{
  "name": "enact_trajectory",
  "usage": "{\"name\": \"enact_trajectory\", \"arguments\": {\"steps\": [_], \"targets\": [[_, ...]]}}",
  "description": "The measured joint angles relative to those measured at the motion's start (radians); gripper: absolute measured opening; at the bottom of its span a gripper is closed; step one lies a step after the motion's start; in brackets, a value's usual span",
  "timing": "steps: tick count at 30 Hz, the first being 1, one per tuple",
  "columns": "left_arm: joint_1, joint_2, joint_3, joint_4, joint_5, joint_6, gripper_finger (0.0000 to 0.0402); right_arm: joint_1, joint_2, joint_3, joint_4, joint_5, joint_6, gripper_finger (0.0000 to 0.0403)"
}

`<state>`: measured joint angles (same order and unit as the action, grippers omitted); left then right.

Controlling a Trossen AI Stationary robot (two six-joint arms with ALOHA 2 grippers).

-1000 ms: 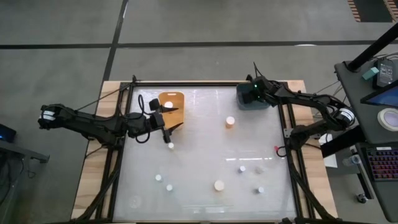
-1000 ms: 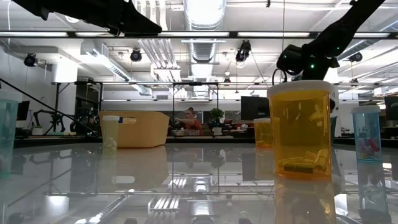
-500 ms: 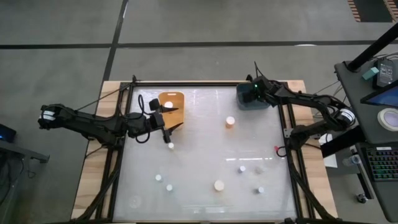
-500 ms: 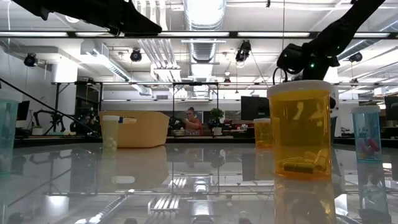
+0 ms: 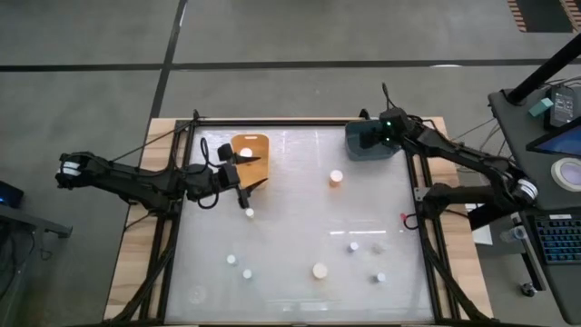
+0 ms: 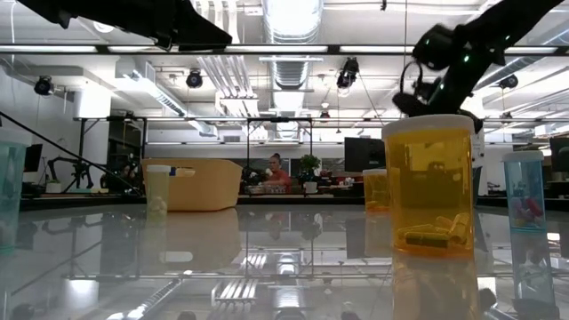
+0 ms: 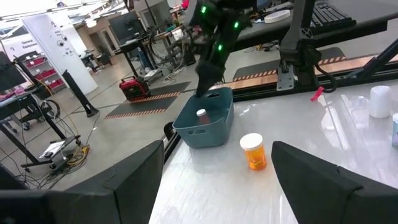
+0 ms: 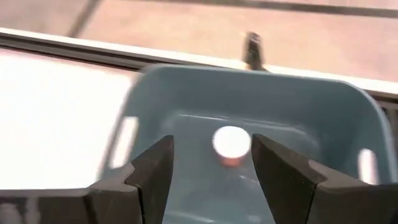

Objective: Pick and place medicine bottles into bin by pill shape (circle, oval)
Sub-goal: Put the peach bottle pill into the blue bin

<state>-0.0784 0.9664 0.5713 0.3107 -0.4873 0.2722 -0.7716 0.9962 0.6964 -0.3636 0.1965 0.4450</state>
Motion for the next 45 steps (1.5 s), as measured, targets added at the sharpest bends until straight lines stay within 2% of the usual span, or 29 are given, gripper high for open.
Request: {"name": "enact_trajectory", "arguments": {"steps": [5, 13, 23, 29, 35, 39, 45], "targets": [[0.0, 0.0, 0.0, 0.022, 0.0, -0.004, 0.0281, 0.097, -0.112, 0.0, 0.001, -0.014, -0.022, 0.0205], [0.0, 0.0, 0.0, 0.026, 0.0, -0.074, 0.0281, 0.339, -0.21, 0.0, 0.004, -0.016, -0.097, 0.0189], [-0.021, 0.023, -0.008, -0.012, 0.017, -0.371, 0.0281, 0.596, -0.222, 0.0, 0.079, -0.013, -0.177, 0.0178], [-0.065, 0.07, -0.006, -0.008, 0.023, -0.516, 0.0281, 0.699, -0.222, -0.011, 0.168, -0.013, -0.241, 0.0176], [-0.121, 0.117, 0.023, -0.027, 0.024, -0.599, 0.0281, 0.768, -0.221, -0.052, 0.286, -0.013, -0.288, 0.0175], [-0.168, 0.126, 0.063, -0.17, 0.036, -0.659, 0.0281, 0.795, -0.221, -0.07, 0.295, -0.013, -0.301, 0.0174], [-0.262, 0.126, 0.14, -0.541, 0.095, -0.69, 0.0281, 0.817, -0.221, -0.088, 0.296, -0.012, -0.313, 0.0173]]}}
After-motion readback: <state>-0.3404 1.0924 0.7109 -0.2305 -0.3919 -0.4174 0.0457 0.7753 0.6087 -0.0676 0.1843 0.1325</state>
